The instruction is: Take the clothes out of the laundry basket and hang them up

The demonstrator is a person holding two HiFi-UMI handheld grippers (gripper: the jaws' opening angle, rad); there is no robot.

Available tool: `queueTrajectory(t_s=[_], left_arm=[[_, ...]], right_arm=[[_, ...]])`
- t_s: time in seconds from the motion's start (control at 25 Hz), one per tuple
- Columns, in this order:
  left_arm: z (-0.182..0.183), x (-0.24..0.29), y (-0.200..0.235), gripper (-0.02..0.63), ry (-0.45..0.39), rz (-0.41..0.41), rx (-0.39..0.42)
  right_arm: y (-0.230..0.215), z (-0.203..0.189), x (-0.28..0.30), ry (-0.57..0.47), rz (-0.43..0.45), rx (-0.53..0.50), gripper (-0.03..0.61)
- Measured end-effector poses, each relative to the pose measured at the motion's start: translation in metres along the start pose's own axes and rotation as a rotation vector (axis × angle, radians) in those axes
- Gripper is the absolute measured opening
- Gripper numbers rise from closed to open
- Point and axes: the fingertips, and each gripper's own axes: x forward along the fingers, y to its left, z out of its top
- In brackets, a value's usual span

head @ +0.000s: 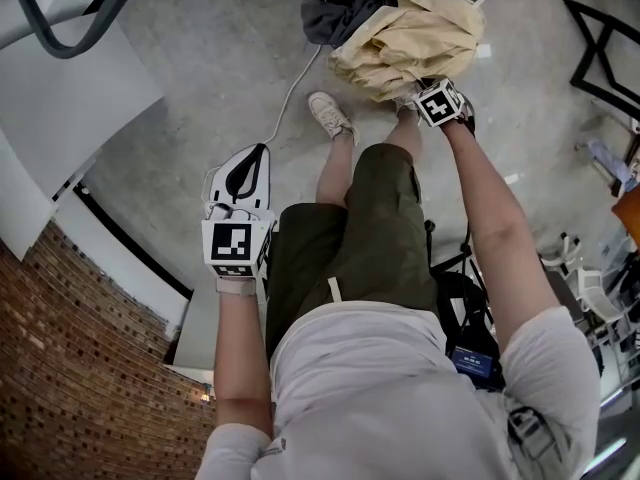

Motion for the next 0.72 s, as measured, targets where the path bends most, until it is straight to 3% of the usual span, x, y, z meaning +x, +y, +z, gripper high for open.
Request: queueTrajectory(t_s=[0.12,0.36,0.72], left_arm=[[0.005,0.001,-0.004,0.002,-0.019,-0.013,0.001],[0.021,0.001,-0.015,0.002,-0.083,-0.046,0.006],[0.047,-0.004,-0.03,0.002,-0.132,-0.107,0.078]], right_arm=[[-0.001,0.006,-0.02,-0.047,0.026,0.054,0.019],[-0.003,0.017,-0.072,-0.187,-0.021,0.108,0.017],[-0.022,0.03,-0.153,-0.359,-0.119,0.242,0.017]])
